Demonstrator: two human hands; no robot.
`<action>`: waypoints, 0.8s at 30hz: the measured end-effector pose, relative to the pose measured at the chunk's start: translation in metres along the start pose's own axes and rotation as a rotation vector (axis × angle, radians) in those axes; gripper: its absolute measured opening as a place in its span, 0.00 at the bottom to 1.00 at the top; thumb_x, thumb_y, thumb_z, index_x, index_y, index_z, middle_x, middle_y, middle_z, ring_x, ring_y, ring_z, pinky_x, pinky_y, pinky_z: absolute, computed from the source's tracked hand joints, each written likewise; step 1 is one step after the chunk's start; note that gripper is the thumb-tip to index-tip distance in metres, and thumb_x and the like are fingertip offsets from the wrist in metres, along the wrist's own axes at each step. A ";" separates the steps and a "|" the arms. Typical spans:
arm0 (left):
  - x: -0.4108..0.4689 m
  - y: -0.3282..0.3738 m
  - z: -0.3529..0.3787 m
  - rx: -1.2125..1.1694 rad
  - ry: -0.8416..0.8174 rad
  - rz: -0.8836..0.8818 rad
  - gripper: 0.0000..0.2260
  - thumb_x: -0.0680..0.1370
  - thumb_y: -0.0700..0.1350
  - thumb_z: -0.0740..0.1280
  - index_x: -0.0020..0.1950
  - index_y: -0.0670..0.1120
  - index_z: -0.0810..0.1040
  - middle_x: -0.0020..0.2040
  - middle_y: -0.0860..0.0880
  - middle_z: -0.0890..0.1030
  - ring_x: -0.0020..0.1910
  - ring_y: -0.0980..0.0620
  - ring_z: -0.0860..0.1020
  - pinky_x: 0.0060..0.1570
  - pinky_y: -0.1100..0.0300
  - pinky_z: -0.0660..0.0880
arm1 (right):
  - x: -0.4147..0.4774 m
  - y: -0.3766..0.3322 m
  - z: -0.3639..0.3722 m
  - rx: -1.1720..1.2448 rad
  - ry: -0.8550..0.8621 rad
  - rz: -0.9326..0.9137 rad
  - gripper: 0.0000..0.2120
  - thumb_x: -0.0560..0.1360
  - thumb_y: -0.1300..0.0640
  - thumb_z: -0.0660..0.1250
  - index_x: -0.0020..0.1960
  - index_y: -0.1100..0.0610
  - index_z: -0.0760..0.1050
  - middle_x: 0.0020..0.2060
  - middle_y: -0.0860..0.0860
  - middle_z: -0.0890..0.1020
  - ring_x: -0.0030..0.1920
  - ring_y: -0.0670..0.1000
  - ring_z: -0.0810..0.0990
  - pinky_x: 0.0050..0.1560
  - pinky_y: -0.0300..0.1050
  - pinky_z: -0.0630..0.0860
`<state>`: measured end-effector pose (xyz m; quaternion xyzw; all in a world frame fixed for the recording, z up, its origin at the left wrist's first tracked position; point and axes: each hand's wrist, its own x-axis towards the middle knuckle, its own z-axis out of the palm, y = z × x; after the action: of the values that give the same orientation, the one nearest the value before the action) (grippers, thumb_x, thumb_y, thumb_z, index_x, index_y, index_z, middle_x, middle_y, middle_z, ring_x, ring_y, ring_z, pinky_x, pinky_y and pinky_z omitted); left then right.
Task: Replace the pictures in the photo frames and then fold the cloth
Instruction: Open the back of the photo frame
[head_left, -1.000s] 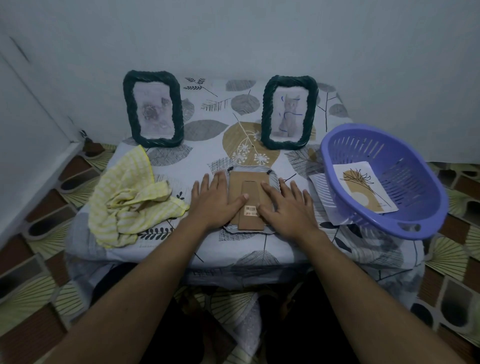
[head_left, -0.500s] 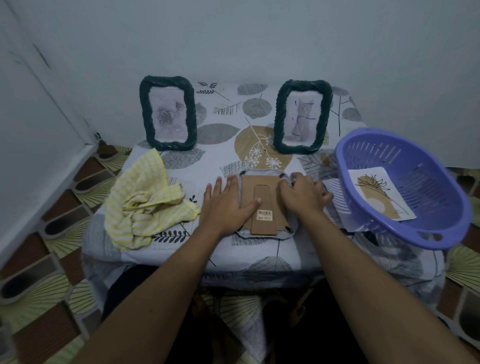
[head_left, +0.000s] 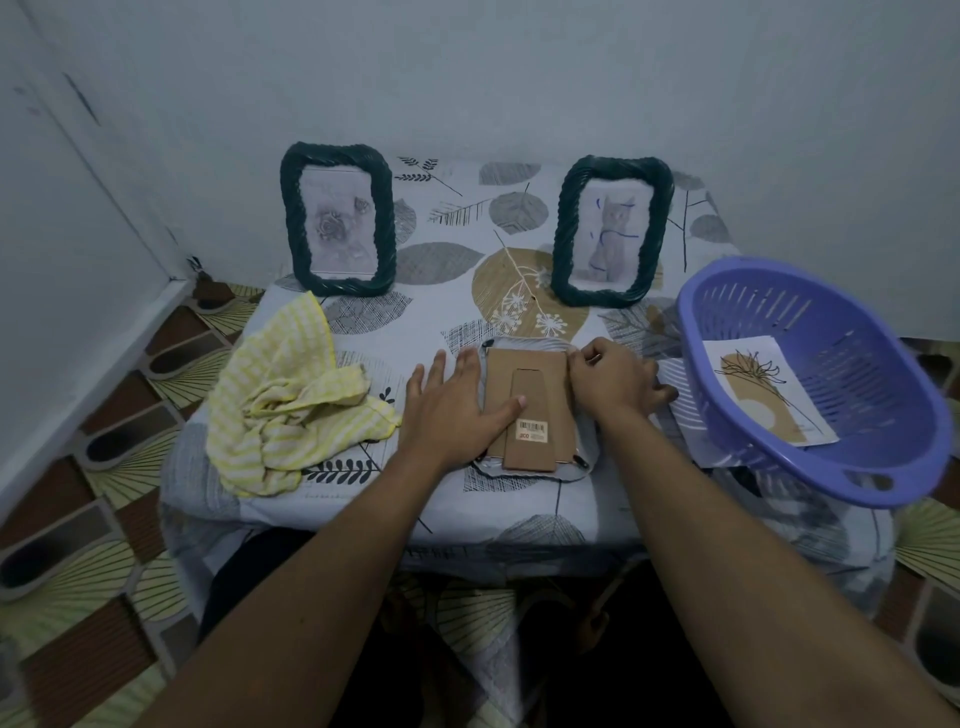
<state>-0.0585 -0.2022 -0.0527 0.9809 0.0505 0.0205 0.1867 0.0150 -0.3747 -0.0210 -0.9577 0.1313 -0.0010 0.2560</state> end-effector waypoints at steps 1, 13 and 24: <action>0.000 0.000 0.000 -0.001 0.000 -0.002 0.43 0.76 0.74 0.51 0.82 0.46 0.50 0.82 0.49 0.55 0.80 0.46 0.50 0.77 0.46 0.43 | 0.000 0.001 0.000 0.004 0.000 -0.003 0.12 0.80 0.43 0.61 0.45 0.49 0.77 0.52 0.52 0.79 0.65 0.58 0.67 0.66 0.64 0.57; -0.002 0.002 -0.002 -0.031 0.007 -0.015 0.44 0.75 0.74 0.53 0.81 0.47 0.52 0.81 0.48 0.57 0.80 0.46 0.51 0.77 0.46 0.45 | -0.017 0.016 -0.004 -0.020 -0.124 -0.269 0.25 0.81 0.46 0.55 0.75 0.55 0.65 0.72 0.57 0.70 0.74 0.60 0.60 0.72 0.62 0.54; -0.008 0.005 -0.005 -0.130 0.070 -0.014 0.41 0.76 0.71 0.59 0.81 0.48 0.56 0.79 0.47 0.61 0.79 0.45 0.54 0.77 0.46 0.48 | -0.049 0.057 0.003 -0.206 -0.245 -0.605 0.27 0.82 0.36 0.46 0.79 0.35 0.44 0.81 0.52 0.44 0.81 0.56 0.46 0.78 0.58 0.41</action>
<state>-0.0660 -0.2060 -0.0458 0.9650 0.0626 0.0569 0.2483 -0.0468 -0.4083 -0.0489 -0.9670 -0.1913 0.0514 0.1601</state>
